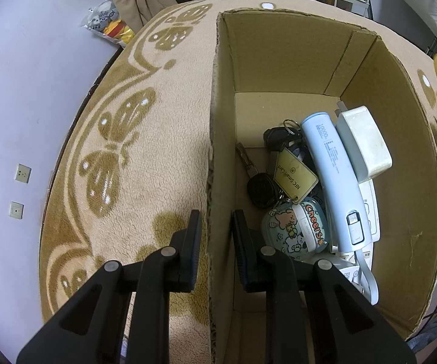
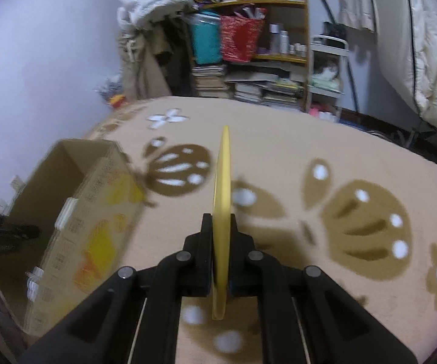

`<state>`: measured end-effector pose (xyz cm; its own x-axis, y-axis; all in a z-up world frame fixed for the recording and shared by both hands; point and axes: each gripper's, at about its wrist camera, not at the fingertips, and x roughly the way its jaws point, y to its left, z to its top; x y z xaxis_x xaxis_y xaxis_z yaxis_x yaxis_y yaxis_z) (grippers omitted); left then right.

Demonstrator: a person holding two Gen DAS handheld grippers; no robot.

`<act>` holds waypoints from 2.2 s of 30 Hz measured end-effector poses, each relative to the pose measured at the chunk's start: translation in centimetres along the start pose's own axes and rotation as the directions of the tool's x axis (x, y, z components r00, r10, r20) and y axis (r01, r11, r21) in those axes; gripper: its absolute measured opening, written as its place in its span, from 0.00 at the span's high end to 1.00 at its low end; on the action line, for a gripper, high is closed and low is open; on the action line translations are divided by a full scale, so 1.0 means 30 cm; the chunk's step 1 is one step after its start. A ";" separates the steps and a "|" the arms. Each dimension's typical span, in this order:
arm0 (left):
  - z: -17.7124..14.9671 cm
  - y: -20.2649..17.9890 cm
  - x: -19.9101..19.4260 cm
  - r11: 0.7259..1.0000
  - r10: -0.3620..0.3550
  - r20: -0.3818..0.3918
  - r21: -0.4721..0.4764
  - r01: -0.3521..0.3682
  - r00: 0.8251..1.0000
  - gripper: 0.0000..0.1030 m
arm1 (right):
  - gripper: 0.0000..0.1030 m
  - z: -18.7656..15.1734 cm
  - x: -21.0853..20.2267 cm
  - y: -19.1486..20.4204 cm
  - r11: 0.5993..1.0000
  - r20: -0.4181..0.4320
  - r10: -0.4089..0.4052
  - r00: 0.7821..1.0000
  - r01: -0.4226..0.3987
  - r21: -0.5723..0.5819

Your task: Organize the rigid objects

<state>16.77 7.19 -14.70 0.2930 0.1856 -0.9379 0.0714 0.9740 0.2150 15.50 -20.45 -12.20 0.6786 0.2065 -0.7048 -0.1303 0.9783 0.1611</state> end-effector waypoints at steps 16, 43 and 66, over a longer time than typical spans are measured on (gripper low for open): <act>-0.001 0.003 0.001 1.000 -0.005 -0.001 -0.004 0.005 1.000 0.80 | 0.91 -0.007 -0.010 0.402 0.960 0.007 0.270 0.963 -0.269 -0.077; -0.002 0.022 0.003 1.000 -0.030 0.001 -0.009 0.030 1.000 0.80 | 0.83 -0.088 0.014 0.464 0.973 -0.046 0.199 0.979 -0.203 -0.111; -0.079 0.026 -0.188 0.999 -0.043 0.199 -0.023 0.049 0.979 0.65 | 0.22 -0.108 -0.179 0.301 0.997 0.001 0.061 0.998 -0.061 -0.045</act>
<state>12.92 7.22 -9.88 0.4735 0.1137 -0.8734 0.0641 0.9846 0.1629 8.33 -12.66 -9.19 0.6704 0.2662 -0.6926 -0.2039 0.9636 0.1730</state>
